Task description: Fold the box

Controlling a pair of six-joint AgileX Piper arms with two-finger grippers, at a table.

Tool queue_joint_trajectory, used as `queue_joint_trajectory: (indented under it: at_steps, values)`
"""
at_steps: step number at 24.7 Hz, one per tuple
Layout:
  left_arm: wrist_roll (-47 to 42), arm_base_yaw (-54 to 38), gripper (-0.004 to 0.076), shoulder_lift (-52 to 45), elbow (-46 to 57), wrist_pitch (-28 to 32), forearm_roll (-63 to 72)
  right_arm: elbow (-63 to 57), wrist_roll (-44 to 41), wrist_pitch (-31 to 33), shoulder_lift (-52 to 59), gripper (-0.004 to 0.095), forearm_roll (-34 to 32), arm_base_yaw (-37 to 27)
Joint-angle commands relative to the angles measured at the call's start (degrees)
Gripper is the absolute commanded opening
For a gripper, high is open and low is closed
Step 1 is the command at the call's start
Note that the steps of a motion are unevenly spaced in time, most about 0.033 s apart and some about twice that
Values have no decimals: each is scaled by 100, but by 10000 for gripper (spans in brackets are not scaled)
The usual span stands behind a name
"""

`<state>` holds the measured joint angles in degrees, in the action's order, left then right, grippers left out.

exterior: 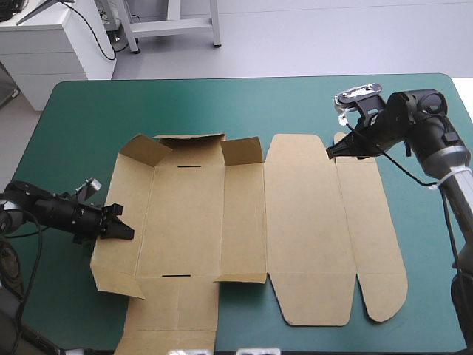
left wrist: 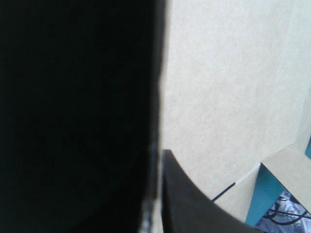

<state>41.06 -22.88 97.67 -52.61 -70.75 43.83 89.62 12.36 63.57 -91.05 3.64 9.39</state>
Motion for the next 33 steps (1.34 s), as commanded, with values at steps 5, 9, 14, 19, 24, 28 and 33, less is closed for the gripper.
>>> queue_joint_trajectory:
  at_steps: [5,9,14,19,24,28,33]
  values:
    - [-15,982,-8,-284,-2164,-34,-1240,146,50,-272,245,87,-23,-36]
    - [270,1893,-8,-273,-3150,686,-1891,146,-44,-544,324,87,-38,-36]
    - [752,2679,-8,-273,-3637,1320,-2438,146,-401,-642,523,87,-483,-36]
    - [1600,3398,-8,-273,-3813,1860,-2839,146,-789,-655,882,87,-1041,-46]
    - [1753,3984,-8,-273,-3821,2834,-3118,146,-1091,-644,1249,87,-1455,-46]
    - [1785,4501,-8,-273,-3888,3736,-3665,146,-1236,-551,1419,87,-1509,-46]
    - [1832,5347,-8,-273,-3933,4459,-4985,146,-1326,-431,1432,87,-1509,-46]
